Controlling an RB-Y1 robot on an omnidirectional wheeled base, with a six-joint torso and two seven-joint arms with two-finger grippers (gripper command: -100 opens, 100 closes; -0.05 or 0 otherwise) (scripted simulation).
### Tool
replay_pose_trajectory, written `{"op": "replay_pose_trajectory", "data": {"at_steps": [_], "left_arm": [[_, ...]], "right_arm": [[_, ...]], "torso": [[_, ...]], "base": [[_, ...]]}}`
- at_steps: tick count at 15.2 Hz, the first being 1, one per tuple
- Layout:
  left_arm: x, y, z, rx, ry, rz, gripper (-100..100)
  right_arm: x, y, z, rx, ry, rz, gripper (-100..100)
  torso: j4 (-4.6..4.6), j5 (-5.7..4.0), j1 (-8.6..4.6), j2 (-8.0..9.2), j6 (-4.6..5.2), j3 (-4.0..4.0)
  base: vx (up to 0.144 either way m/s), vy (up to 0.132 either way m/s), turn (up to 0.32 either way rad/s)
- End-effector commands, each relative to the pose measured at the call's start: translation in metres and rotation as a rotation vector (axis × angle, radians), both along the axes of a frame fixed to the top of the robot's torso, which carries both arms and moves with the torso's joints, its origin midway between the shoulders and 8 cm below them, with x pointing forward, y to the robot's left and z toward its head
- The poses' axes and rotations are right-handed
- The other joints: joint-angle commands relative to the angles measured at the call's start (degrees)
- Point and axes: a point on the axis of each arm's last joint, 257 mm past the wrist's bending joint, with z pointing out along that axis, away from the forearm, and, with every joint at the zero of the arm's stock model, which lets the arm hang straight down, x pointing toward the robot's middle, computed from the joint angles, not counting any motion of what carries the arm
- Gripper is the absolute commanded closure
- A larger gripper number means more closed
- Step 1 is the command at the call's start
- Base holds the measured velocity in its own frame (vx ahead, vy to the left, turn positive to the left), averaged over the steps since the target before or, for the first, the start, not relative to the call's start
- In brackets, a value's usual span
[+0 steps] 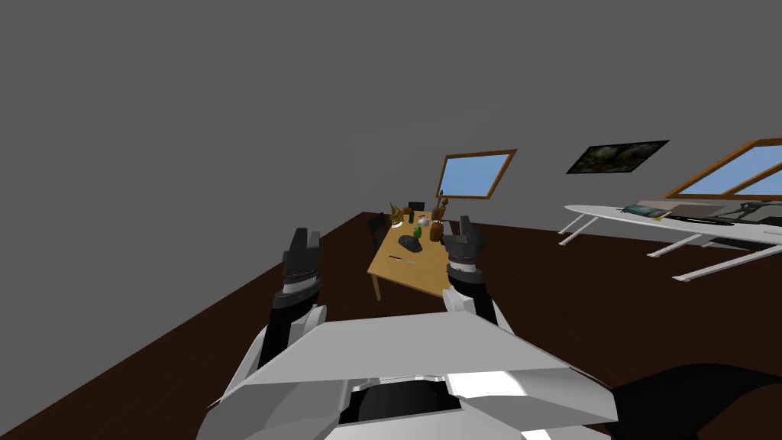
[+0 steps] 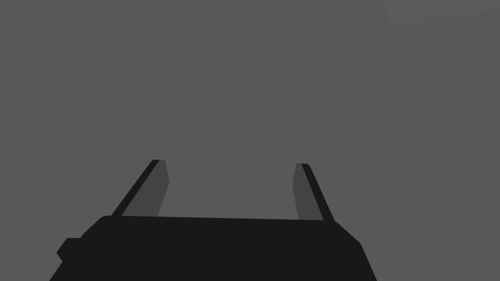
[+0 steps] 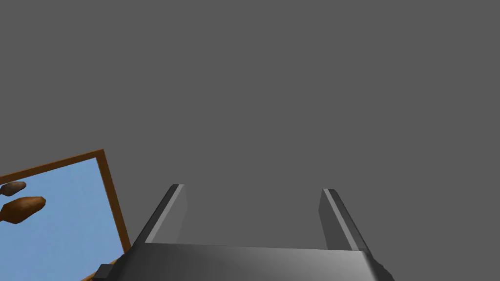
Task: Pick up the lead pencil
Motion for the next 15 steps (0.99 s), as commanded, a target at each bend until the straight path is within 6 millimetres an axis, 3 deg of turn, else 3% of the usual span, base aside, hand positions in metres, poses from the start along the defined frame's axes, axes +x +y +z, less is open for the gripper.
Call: {"op": "replay_pose_trajectory", "data": {"at_steps": [1,7,9,12,13,14,15], "left_arm": [[0.0,0.0,0.0,0.0,0.0,0.0,0],[0.0,0.0,0.0,0.0,0.0,0.0,0],[0.0,0.0,0.0,0.0,0.0,0.0,0],[0.0,0.0,0.0,0.0,0.0,0.0,0],[0.0,0.0,0.0,0.0,0.0,0.0,0],[0.0,0.0,0.0,0.0,0.0,0.0,0],[0.0,0.0,0.0,0.0,0.0,0.0,0]], "right_arm": [[0.003,0.006,-0.005,-0.044,0.019,0.008,-100],[0.021,0.026,-0.038,-0.217,0.111,0.011,-100],[0.033,0.034,-0.065,-0.322,0.176,0.001,-100],[0.039,0.039,-0.081,-0.383,0.212,-0.008,-100],[0.046,0.042,-0.098,-0.445,0.249,-0.017,-100],[0.046,0.042,-0.098,-0.445,0.249,-0.017,-100],[0.052,0.044,-0.117,-0.511,0.288,-0.028,-100]], "torso": [[0.0,0.0,0.0,0.0,0.0,0.0],[-0.01,0.03,0.14,-0.01,-0.01,-0.01],[-0.01,0.03,0.15,-0.02,-0.01,-0.02],[-0.02,0.04,0.22,-0.08,-0.02,-0.05],[-0.02,0.05,0.22,-0.08,-0.01,-0.05],[-0.02,0.05,0.23,-0.07,-0.01,-0.04],[-0.02,0.05,0.22,-0.07,-0.01,-0.04]], "base": [[0.002,0.006,0.012],[0.004,0.033,0.034],[0.01,0.048,0.058],[0.016,0.055,0.048],[0.012,0.056,0.06],[0.013,0.049,0.054],[0.013,0.05,0.069]]}}
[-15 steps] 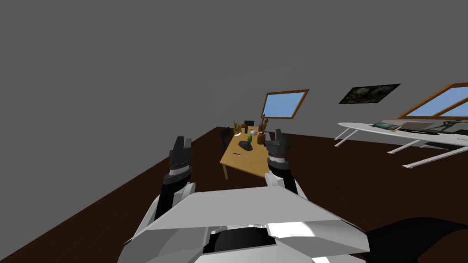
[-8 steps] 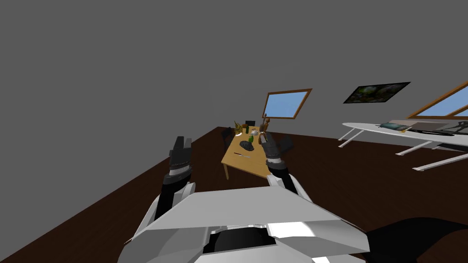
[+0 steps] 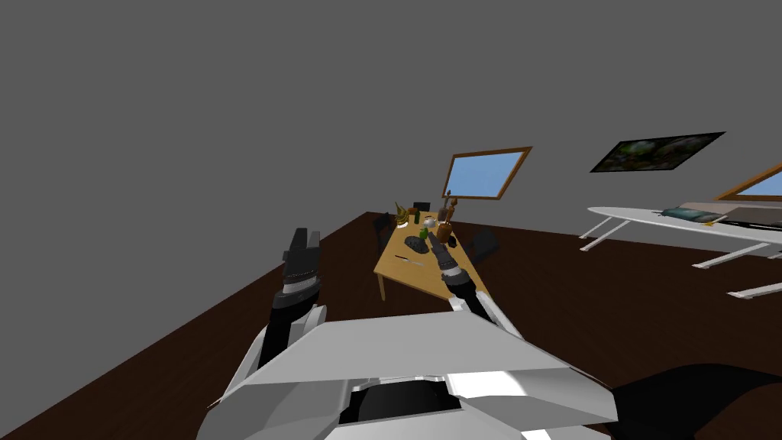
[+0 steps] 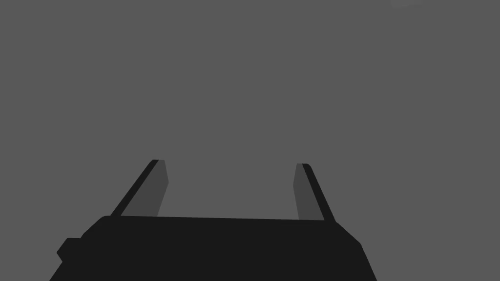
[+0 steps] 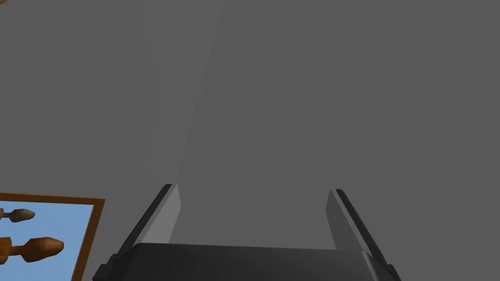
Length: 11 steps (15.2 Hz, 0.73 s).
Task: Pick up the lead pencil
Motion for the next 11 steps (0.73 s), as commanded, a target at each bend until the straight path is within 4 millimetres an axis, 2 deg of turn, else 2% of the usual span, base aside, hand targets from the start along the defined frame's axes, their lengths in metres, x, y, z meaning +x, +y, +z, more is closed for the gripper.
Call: {"op": "replay_pose_trajectory", "data": {"at_steps": [1,2,3,4,5,6,7,8,10,11], "left_arm": [[0.0,0.0,0.0,0.0,0.0,0.0,0],[0.0,0.0,0.0,0.0,0.0,0.0,0],[0.0,0.0,0.0,0.0,0.0,0.0,0],[0.0,0.0,0.0,0.0,0.0,0.0,0],[0.0,0.0,0.0,0.0,0.0,0.0,0],[0.0,0.0,0.0,0.0,0.0,0.0,0],[0.0,0.0,0.0,0.0,0.0,0.0,0],[0.0,0.0,0.0,0.0,0.0,0.0,0],[0.0,0.0,0.0,0.0,0.0,0.0,0],[0.0,0.0,0.0,0.0,0.0,0.0,0]], "right_arm": [[0.007,0.003,-0.014,-0.055,0.03,-0.01,-100],[0.013,0.004,-0.035,-0.122,0.068,-0.021,-100],[0.013,0.004,-0.035,-0.124,0.068,-0.022,-100],[0.018,0.004,-0.056,-0.194,0.105,-0.033,-100],[0.018,0.005,-0.056,-0.196,0.105,-0.033,-100],[0.023,0.003,-0.076,-0.263,0.141,-0.044,-100],[0.023,0.004,-0.079,-0.271,0.143,-0.045,-100],[0.027,0.001,-0.1,-0.34,0.179,-0.056,-100],[0.027,0.002,-0.102,-0.348,0.181,-0.057,-100],[0.03,0.0,-0.121,-0.426,0.209,-0.068,-100]], "torso": [[0.0,0.0,0.0,0.0,0.0,0.0],[0.0,0.0,-0.01,0.0,0.0,0.0],[0.0,0.0,0.01,-0.01,-0.01,0.0],[0.0,0.0,0.01,0.0,0.0,0.0],[0.0,0.01,0.02,0.0,0.01,0.0],[0.0,0.01,0.03,0.0,0.0,0.0],[0.0,0.01,0.07,-0.02,-0.01,-0.01],[0.0,0.01,0.06,-0.02,0.0,-0.01],[0.0,0.01,0.04,-0.01,0.0,0.0],[0.0,0.0,-0.01,0.0,0.01,0.0]], "base": [[0.012,0.046,0.056],[0.013,0.053,0.087],[0.013,0.052,0.072],[0.016,0.06,0.079],[0.017,0.061,0.061],[0.019,0.07,0.09],[0.018,0.063,0.075],[0.016,0.059,0.097],[0.015,0.043,0.054],[0.012,0.039,0.056]]}}
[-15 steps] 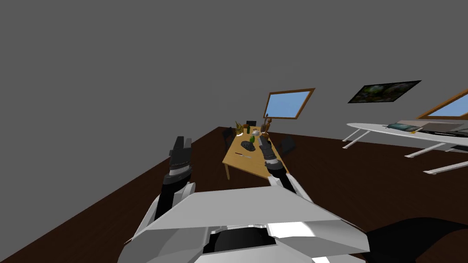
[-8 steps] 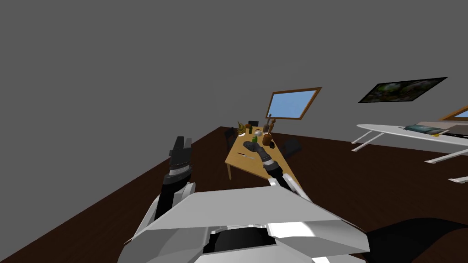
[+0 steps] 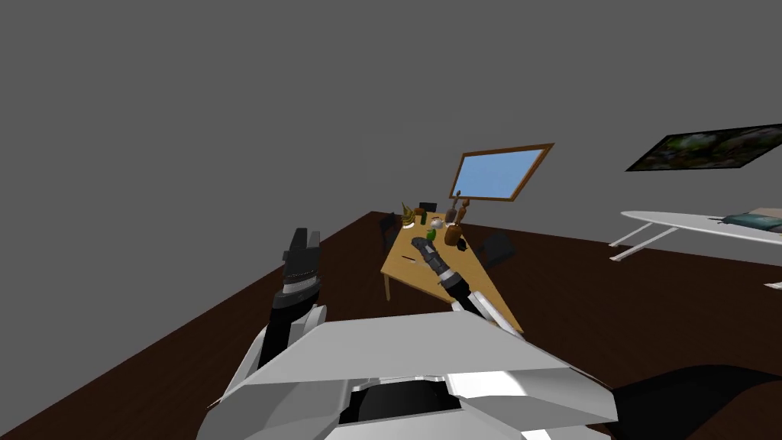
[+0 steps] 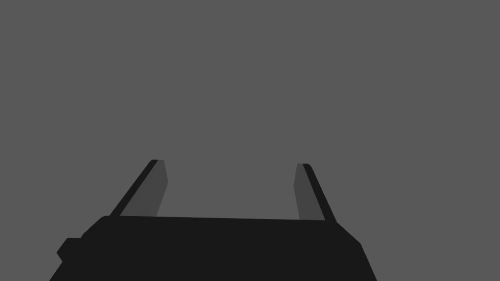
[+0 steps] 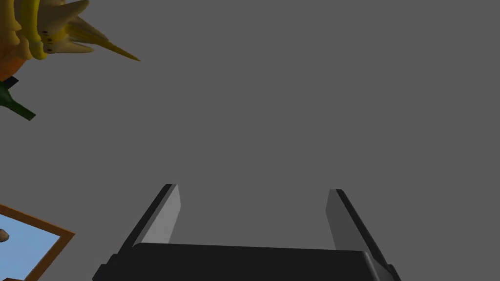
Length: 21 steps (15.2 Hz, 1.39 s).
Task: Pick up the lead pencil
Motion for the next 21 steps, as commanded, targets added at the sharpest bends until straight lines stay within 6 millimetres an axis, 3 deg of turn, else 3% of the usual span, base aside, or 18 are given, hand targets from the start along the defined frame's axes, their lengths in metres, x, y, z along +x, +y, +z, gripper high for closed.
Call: {"op": "replay_pose_trajectory", "data": {"at_steps": [1,2,3,4,5,9,10,11,12,21], "left_arm": [[0.0,0.0,0.0,0.0,0.0,0.0,0],[0.0,0.0,0.0,0.0,0.0,0.0,0],[0.0,0.0,0.0,0.0,0.0,0.0,0],[0.0,0.0,0.0,0.0,0.0,0.0,0],[0.0,0.0,0.0,0.0,0.0,0.0,0],[0.0,0.0,0.0,0.0,0.0,0.0,0],[0.0,0.0,0.0,0.0,0.0,0.0,0],[0.0,0.0,0.0,0.0,0.0,0.0,0],[0.0,0.0,0.0,0.0,0.0,0.0,0],[0.0,0.0,0.0,0.0,0.0,0.0,0]], "right_arm": [[0.003,-0.004,-0.021,-0.06,0.031,-0.008,-100],[0.003,-0.004,-0.021,-0.06,0.031,-0.008,-100],[0.005,-0.008,-0.043,-0.14,0.063,-0.017,-100],[0.006,-0.009,-0.046,-0.141,0.069,-0.019,-100],[0.007,-0.014,-0.068,-0.219,0.104,-0.027,-100],[0.008,-0.023,-0.096,-0.306,0.146,-0.036,-100],[0.007,-0.031,-0.118,-0.388,0.177,-0.042,-100],[0.007,-0.032,-0.121,-0.389,0.183,-0.044,-100],[0.006,-0.042,-0.14,-0.465,0.212,-0.049,-100],[-0.009,-0.102,-0.232,-0.814,0.357,-0.065,-100]], "torso": [[0.0,0.0,0.0,0.0,0.0,0.0],[0.0,0.0,0.01,0.01,0.0,0.0],[0.01,0.0,0.0,0.01,0.0,0.01],[0.0,0.0,0.02,-0.01,-0.02,-0.01],[0.0,0.01,0.03,-0.02,0.0,-0.01],[0.0,0.02,0.08,-0.03,-0.01,-0.02],[0.0,0.01,0.03,-0.03,0.01,-0.01],[0.0,0.0,0.01,-0.03,0.0,-0.01],[0.0,0.0,0.02,-0.02,-0.01,-0.01],[-0.01,0.02,0.08,-0.05,-0.01,-0.03]], "base": [[0.015,0.044,0.08],[0.01,0.035,0.039],[0.02,0.047,0.101],[0.021,0.053,0.094],[0.015,0.059,0.113],[0.019,0.056,0.088],[0.022,0.04,0.077],[0.019,0.045,0.109],[0.022,0.068,0.172],[0.029,0.058,0.132]]}}
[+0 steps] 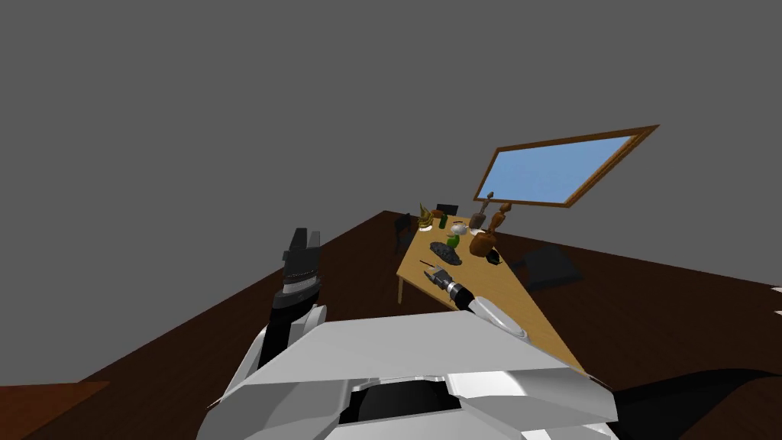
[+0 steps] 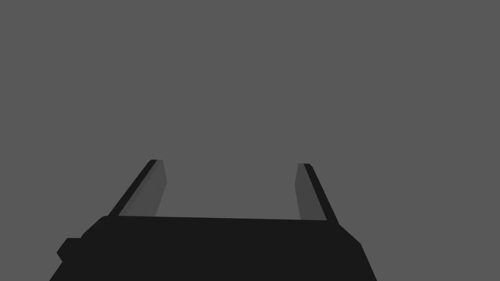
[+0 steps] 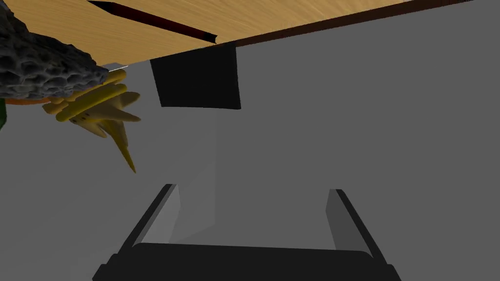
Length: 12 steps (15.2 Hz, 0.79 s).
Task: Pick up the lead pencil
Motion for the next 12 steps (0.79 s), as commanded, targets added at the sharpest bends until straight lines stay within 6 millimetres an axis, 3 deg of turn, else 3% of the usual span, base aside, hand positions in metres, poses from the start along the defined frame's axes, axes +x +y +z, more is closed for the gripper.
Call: {"op": "replay_pose_trajectory", "data": {"at_steps": [1,5,7,12], "left_arm": [[0.0,0.0,0.0,0.0,0.0,0.0,0],[0.0,0.0,0.0,0.0,0.0,0.0,0],[0.0,0.0,0.0,0.0,0.0,0.0,0],[0.0,0.0,0.0,0.0,0.0,0.0,0]], "right_arm": [[-0.003,-0.021,-0.02,-0.113,0.034,0.004,-100],[-0.014,-0.06,-0.054,-0.275,0.101,0.004,-100],[-0.018,-0.065,-0.06,-0.28,0.117,-0.003,-100],[-0.035,-0.122,-0.091,-0.499,0.196,0.006,-100]], "torso": [[0.0,0.0,0.0,0.0,0.0,0.0],[0.0,-0.01,-0.02,-0.01,0.0,-0.01],[0.0,-0.01,-0.02,0.02,0.0,0.01],[0.01,-0.01,-0.04,0.03,0.0,0.02]], "base": [[0.031,0.057,0.158],[0.035,0.05,0.144],[0.023,0.036,0.094],[0.03,0.04,0.132]]}}
